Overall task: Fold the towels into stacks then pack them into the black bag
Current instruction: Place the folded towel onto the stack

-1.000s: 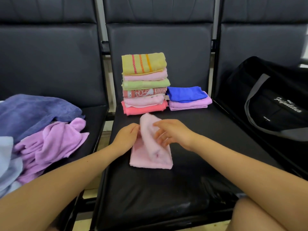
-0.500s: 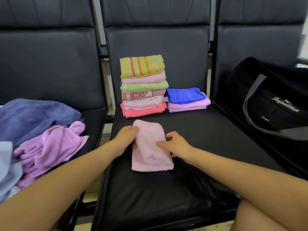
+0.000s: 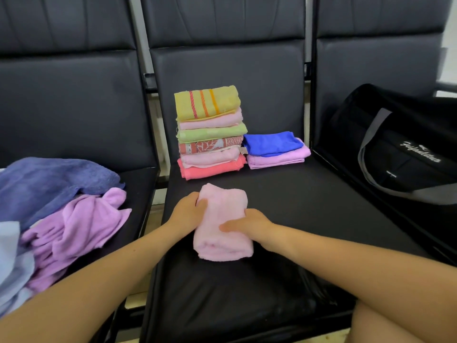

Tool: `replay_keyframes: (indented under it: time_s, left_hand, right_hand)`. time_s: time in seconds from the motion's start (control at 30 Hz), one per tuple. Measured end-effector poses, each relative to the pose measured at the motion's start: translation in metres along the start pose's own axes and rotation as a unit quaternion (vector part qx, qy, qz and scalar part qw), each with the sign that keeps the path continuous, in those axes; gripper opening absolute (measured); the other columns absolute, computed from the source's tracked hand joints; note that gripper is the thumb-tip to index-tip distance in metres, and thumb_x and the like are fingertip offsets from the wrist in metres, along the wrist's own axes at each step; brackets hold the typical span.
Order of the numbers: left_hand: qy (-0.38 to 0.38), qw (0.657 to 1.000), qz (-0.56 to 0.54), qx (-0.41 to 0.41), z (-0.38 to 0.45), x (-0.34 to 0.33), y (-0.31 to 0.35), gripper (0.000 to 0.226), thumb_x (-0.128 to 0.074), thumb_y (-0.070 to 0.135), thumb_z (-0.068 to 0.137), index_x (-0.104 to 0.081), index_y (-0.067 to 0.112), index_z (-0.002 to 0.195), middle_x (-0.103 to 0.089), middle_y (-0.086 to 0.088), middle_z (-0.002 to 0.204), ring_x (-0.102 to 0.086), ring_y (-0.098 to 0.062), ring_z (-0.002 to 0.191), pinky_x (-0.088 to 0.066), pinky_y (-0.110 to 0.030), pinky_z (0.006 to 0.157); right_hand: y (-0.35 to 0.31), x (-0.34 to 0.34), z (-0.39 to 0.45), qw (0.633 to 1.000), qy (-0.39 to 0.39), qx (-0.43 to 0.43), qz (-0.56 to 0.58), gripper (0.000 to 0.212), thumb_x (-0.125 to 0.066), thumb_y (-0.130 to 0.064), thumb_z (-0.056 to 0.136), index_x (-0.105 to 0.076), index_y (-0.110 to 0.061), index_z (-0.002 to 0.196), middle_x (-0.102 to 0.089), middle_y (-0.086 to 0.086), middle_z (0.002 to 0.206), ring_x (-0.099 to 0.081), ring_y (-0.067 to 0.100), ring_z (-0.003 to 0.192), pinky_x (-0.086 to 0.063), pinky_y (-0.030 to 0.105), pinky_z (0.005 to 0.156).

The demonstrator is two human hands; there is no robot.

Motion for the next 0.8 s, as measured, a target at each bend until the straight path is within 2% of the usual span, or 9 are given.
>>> replay_keyframes:
  time_s: [0.07,0.13,0.2,0.33,0.5,0.63,0.67,0.73,0.8]
  left_hand:
    - [-0.023,0.987,-0.145,0.059,-0.006,-0.005,-0.004,0.022,-0.048,0.022,0.098,-0.059,0.007,0.11,-0.063,-0.011,0.112,-0.058,-0.021,0.095,-0.044,-0.03,0.078]
    - [-0.06,0.933,-0.332,0.126,-0.017,-0.014,0.0,0.027,-0.058,0.026,0.094,-0.06,0.007,0.114,-0.064,-0.012,0.117,-0.061,-0.02,0.098,-0.049,-0.031,0.08]
    - [-0.111,0.885,-0.42,0.165,-0.024,-0.025,0.009,0.042,-0.062,0.039,0.088,-0.06,0.012,0.119,-0.065,-0.009,0.119,-0.062,-0.021,0.106,-0.05,-0.033,0.083]
    - [-0.171,0.808,-0.514,0.233,-0.04,-0.031,0.034,0.039,-0.06,0.049,0.084,-0.067,0.013,0.097,-0.073,-0.011,0.078,-0.063,-0.024,0.086,-0.047,-0.038,0.069]
    - [-0.166,0.786,-0.57,0.17,-0.029,-0.016,0.051,0.044,-0.06,0.047,0.087,-0.058,0.027,0.127,-0.072,-0.011,0.109,-0.069,-0.03,0.097,-0.055,-0.041,0.072]
    - [-0.249,0.776,-0.553,0.172,-0.037,-0.035,0.058,0.051,-0.065,0.056,0.082,-0.064,0.024,0.122,-0.067,-0.011,0.12,-0.065,-0.03,0.109,-0.047,-0.046,0.098]
    - [-0.251,0.774,-0.555,0.172,-0.038,-0.04,0.06,0.05,-0.063,0.055,0.083,-0.064,0.023,0.121,-0.069,-0.013,0.116,-0.066,-0.027,0.107,-0.048,-0.043,0.097]
    - [-0.216,0.76,-0.59,0.168,-0.037,-0.043,0.067,0.038,-0.06,0.048,0.085,-0.062,0.024,0.115,-0.073,-0.015,0.095,-0.073,-0.024,0.085,-0.058,-0.037,0.076]
    - [-0.181,0.747,-0.618,0.163,-0.034,-0.041,0.07,0.036,-0.062,0.044,0.084,-0.062,0.023,0.113,-0.074,-0.015,0.097,-0.073,-0.029,0.083,-0.058,-0.041,0.067]
  right_hand:
    - [-0.002,0.01,-0.001,0.991,0.023,0.006,0.132,0.032,-0.067,-0.009,0.085,-0.064,-0.008,0.117,-0.066,0.008,0.119,-0.063,0.019,0.105,-0.05,0.031,0.092]
    - [-0.01,0.019,0.001,0.985,0.028,0.018,0.167,0.027,-0.068,-0.007,0.083,-0.065,-0.014,0.109,-0.069,0.007,0.11,-0.065,0.02,0.099,-0.052,0.033,0.089]
    - [-0.024,0.023,0.0,0.981,0.021,0.043,0.19,0.02,-0.066,-0.006,0.083,-0.063,-0.023,0.094,-0.068,0.002,0.098,-0.064,0.015,0.089,-0.052,0.031,0.081]
    - [-0.041,0.028,-0.003,0.97,-0.008,0.055,0.238,0.018,-0.064,-0.009,0.085,-0.064,-0.025,0.093,-0.07,0.005,0.1,-0.066,0.02,0.091,-0.054,0.038,0.082]
    - [-0.05,0.033,-0.008,0.967,-0.083,0.066,0.233,0.031,-0.066,-0.013,0.084,-0.062,-0.016,0.115,-0.066,0.016,0.118,-0.063,0.033,0.112,-0.048,0.05,0.098]
    - [-0.054,0.052,-0.01,0.957,-0.073,0.084,0.267,0.032,-0.063,-0.014,0.086,-0.058,-0.016,0.118,-0.067,0.014,0.113,-0.066,0.03,0.103,-0.054,0.045,0.086]
    - [-0.053,0.055,-0.009,0.955,-0.07,0.087,0.273,0.032,-0.063,-0.014,0.086,-0.059,-0.016,0.118,-0.068,0.014,0.111,-0.066,0.03,0.101,-0.054,0.044,0.084]
    - [-0.049,0.059,-0.009,0.955,-0.066,0.094,0.274,0.039,-0.068,-0.017,0.081,-0.059,-0.016,0.119,-0.068,0.014,0.115,-0.065,0.032,0.106,-0.052,0.049,0.091]
    - [-0.046,0.061,-0.009,0.953,-0.069,0.096,0.278,0.046,-0.071,-0.02,0.077,-0.059,-0.018,0.121,-0.067,0.012,0.117,-0.063,0.032,0.11,-0.05,0.052,0.095]
Point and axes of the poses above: each hand's wrist, its own z-axis towards the middle knuckle, its own x-axis out of the back of the hand, y = z × x, the point moved 8 cm from there along z, towards the middle knuckle
